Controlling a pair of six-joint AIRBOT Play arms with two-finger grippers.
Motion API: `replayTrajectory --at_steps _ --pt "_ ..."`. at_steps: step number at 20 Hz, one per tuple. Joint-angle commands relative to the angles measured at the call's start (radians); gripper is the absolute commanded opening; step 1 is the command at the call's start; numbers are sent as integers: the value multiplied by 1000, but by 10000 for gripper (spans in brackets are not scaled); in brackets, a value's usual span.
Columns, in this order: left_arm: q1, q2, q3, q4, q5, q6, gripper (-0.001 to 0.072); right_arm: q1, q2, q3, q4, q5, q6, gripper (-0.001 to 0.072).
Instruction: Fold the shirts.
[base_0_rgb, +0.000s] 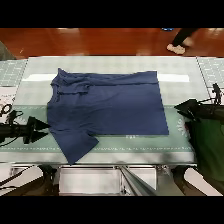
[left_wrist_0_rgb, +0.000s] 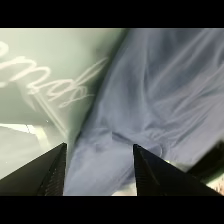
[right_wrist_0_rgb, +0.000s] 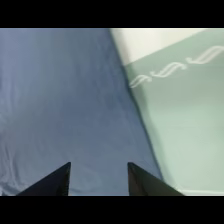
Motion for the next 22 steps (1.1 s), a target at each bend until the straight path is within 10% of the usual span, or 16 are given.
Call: replayTrajectory --at_steps 1,4,6,17,22 --pt "-83 -57 -5 -6 60 2 504 36 2 -5 24 -21 -15 412" --pt "-152 -86 2 -32 113 2 491 47 2 -5 34 -30 -15 412" --pt "-176 -88 24 -31 121 3 31 26 2 -4 38 -23 -17 412" --pt "-180 -85 70 -31 35 48 21 -34 -2 -124 -343 123 176 412" --pt "-180 -85 70 -31 37 48 21 88 -105 -123 -287 67 171 412"
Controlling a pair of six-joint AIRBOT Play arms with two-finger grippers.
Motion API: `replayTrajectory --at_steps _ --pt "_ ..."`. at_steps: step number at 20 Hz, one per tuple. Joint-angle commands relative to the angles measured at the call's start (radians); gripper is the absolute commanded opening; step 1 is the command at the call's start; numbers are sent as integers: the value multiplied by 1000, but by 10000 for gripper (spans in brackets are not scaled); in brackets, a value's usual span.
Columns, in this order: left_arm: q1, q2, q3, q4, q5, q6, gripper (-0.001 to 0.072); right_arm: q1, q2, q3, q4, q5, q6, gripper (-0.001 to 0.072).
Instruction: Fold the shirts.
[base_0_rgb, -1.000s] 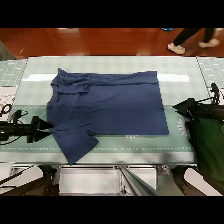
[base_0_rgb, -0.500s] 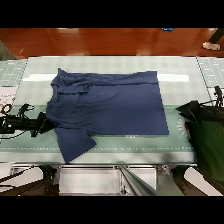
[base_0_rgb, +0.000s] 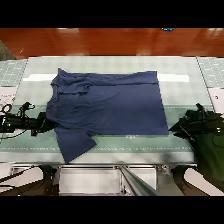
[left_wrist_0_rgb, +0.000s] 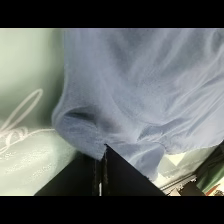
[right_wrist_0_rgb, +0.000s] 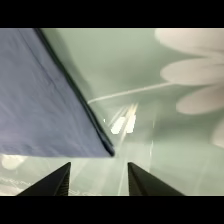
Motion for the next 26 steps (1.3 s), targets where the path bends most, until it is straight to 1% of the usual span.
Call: replayTrajectory --at_steps 1,4,5,6,7,8,10,11,15,17,18,20,21,22,23,25,26 --pt "-1 -1 1 0 -1 3 21 82 -75 -4 59 -85 -8 412" --pt "-1 -1 1 -1 13 2 21 157 -138 -4 207 -182 -58 412" --pt "-1 -1 1 -2 18 2 21 183 -154 -2 236 -203 -65 390" --pt "-1 -1 1 -8 23 2 22 207 -163 7 246 -211 -65 309" --pt "0 -1 2 -20 25 3 21 228 -164 25 248 -204 -85 107" --pt "0 0 7 -51 18 4 21 242 -163 54 258 -171 -149 25" --pt "0 17 41 -149 -27 66 21 244 -138 136 257 -92 -161 24" --pt "0 39 68 -202 -43 80 21 245 -107 193 256 -66 -156 25" --pt "0 191 267 -454 -38 80 21 245 42 513 256 -32 -98 24" --pt "0 278 417 -517 3 59 21 245 86 715 256 -35 -71 25" --pt "0 322 504 -512 37 55 21 245 98 821 254 -35 -56 24" --pt "1 396 682 -434 97 42 21 245 115 1008 235 -35 -11 25" --pt "1 429 767 -385 125 8 20 245 121 1082 228 -36 10 25" --pt "1 460 847 -357 163 -48 20 245 127 1149 211 -35 25 25" --pt "1 489 918 -358 200 -95 21 245 135 1216 194 -35 46 24" --pt "7 541 1039 -341 215 -104 20 245 166 1312 178 -32 62 25" --pt "15 572 1091 -303 212 -105 20 245 193 1341 165 -31 62 25"
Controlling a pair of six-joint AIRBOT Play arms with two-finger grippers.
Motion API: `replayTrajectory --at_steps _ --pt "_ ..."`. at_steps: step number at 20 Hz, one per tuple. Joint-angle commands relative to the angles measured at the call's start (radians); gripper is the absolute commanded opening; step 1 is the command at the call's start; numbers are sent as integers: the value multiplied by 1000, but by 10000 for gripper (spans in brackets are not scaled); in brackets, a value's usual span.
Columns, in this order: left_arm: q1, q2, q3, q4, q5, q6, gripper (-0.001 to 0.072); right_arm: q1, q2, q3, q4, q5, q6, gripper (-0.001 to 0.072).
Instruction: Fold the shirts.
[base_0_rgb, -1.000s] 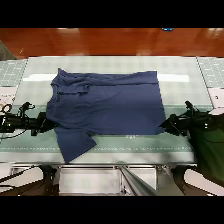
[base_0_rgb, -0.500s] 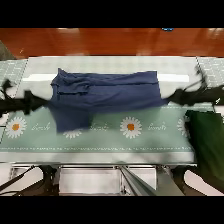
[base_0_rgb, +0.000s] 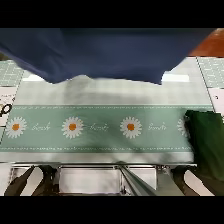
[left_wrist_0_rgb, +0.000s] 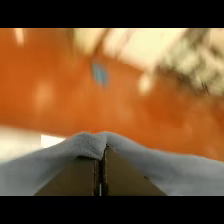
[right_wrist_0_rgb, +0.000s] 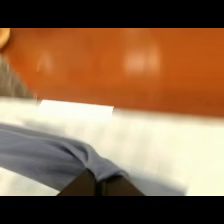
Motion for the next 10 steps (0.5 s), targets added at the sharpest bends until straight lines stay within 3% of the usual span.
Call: replayTrajectory --at_steps 1,5,10 --pt "18 116 208 100 57 -51 21 0 81 169 -74 3 36 25" --pt "-26 278 227 289 59 -113 21 0 245 184 -279 61 44 25" --pt "-317 462 227 851 -15 -297 21 1 393 184 -428 154 92 25"
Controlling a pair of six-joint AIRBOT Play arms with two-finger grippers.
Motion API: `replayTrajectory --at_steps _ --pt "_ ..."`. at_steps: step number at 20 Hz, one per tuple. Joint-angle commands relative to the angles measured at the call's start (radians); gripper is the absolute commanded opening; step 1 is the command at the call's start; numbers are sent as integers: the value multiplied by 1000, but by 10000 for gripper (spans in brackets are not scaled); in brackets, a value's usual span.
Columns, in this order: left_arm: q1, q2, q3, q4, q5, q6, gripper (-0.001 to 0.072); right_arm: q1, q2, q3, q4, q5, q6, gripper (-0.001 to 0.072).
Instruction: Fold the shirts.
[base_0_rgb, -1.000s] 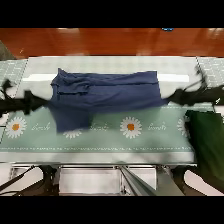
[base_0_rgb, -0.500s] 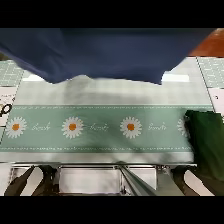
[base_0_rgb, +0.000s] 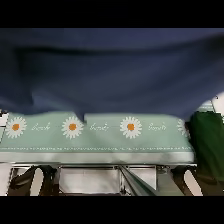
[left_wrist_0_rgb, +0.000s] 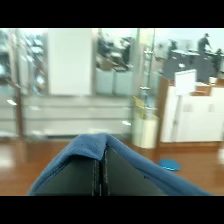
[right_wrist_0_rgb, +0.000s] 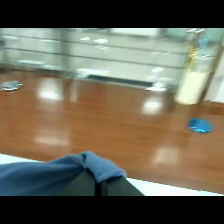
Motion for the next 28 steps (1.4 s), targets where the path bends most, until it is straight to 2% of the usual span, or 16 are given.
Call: replayTrajectory --at_steps 1,3,5,8,10,13,15,18,22,25,28 --pt "-189 130 9 428 -71 -149 21 0 97 8 -130 68 53 25" --pt "-272 165 9 513 -130 -203 21 0 117 7 -164 109 107 25" --pt "-324 165 4 542 -195 -231 21 0 132 -26 -169 119 114 25" --pt "-336 157 -89 558 -193 -264 21 0 134 -136 -164 118 119 25" --pt "-336 138 -189 550 -186 -298 21 0 134 -280 -109 116 121 25" --pt "-336 54 -364 506 -173 -301 21 0 119 -536 -11 10 88 25" --pt "-336 -35 -483 418 -95 -300 21 0 67 -666 28 -72 63 25" --pt "-337 -234 -610 349 109 -299 21 1 -112 -785 107 -199 -26 25" --pt "-336 -636 -544 332 305 -300 21 1 -490 -756 274 -349 -138 25" --pt "-336 -929 -356 332 324 -300 21 1 -793 -597 355 -398 -176 25" --pt "-336 -1160 -156 284 296 -300 21 11 -1036 -359 357 -367 -164 25"
